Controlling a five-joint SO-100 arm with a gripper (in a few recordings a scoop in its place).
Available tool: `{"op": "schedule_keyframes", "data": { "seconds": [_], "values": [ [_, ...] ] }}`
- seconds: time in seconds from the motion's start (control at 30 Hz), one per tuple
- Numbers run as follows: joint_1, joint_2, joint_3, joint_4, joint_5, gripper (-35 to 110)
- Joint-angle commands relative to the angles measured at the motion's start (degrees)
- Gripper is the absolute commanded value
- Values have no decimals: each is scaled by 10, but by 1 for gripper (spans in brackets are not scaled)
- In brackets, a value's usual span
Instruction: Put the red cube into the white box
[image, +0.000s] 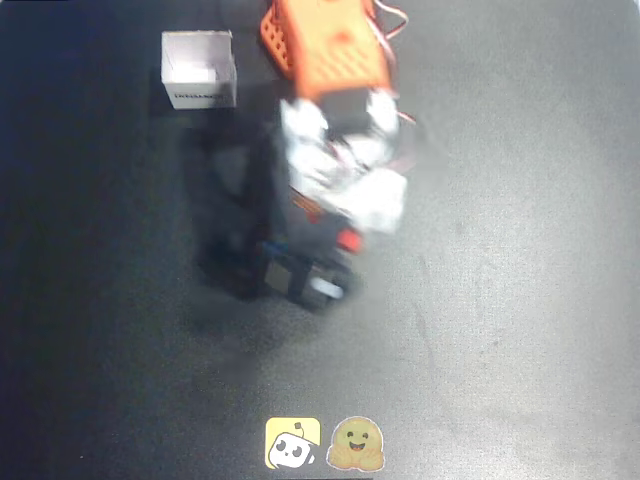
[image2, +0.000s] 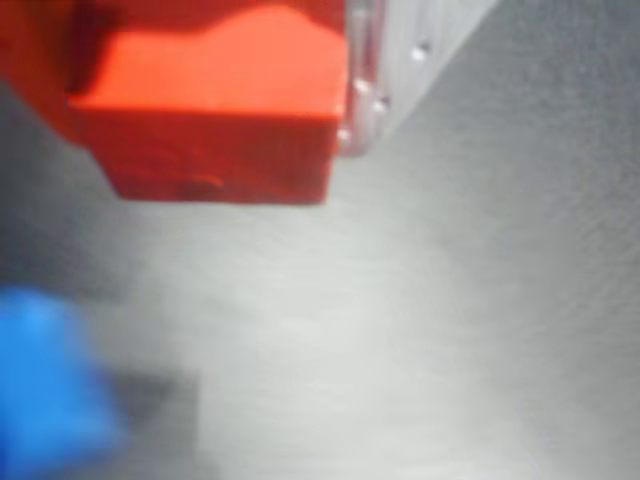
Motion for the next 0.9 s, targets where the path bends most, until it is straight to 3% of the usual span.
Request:
{"op": "schedule_keyframes", "data": {
  "seconds": [0.0, 0.23, 0.43, 0.77, 0.87],
  "values": [
    [69, 62, -13, 57, 8, 0],
    [285, 190, 113, 71, -9, 0],
    [481, 322, 204, 79, -91, 0],
    [555, 628, 448, 117, -47, 0],
    [612, 644, 465, 119, -103, 0]
  ]
}}
